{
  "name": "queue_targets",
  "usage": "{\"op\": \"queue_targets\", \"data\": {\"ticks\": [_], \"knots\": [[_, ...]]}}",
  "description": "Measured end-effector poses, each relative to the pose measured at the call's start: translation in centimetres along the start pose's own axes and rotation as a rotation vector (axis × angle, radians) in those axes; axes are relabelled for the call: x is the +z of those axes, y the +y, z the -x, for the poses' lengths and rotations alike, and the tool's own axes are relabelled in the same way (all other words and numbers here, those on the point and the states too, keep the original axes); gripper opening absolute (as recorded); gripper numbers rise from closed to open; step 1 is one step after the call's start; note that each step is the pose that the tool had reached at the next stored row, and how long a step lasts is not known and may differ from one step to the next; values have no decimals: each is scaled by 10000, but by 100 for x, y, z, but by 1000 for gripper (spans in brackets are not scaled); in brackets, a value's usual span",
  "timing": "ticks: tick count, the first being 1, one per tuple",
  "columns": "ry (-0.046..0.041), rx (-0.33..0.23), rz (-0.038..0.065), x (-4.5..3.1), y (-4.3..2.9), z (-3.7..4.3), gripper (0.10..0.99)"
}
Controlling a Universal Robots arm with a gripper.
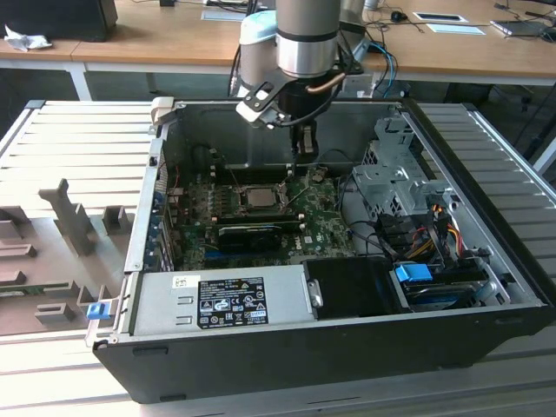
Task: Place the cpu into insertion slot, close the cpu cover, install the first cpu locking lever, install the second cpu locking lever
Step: 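Close the cpu cover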
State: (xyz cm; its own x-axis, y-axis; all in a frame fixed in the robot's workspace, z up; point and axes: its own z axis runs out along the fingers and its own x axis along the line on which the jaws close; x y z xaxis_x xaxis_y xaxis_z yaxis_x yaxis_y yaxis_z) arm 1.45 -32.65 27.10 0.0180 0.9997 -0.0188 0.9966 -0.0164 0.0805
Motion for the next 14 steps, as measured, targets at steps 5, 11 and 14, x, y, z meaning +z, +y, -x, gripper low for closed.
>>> {"op": "queue_targets", "data": {"ticks": [5,11,14], "knots": [[3,-19,-58,23,229,-44,106],[6,-92,-104,126,365,-108,106],[14,-149,-103,201,360,-112,106]]}}
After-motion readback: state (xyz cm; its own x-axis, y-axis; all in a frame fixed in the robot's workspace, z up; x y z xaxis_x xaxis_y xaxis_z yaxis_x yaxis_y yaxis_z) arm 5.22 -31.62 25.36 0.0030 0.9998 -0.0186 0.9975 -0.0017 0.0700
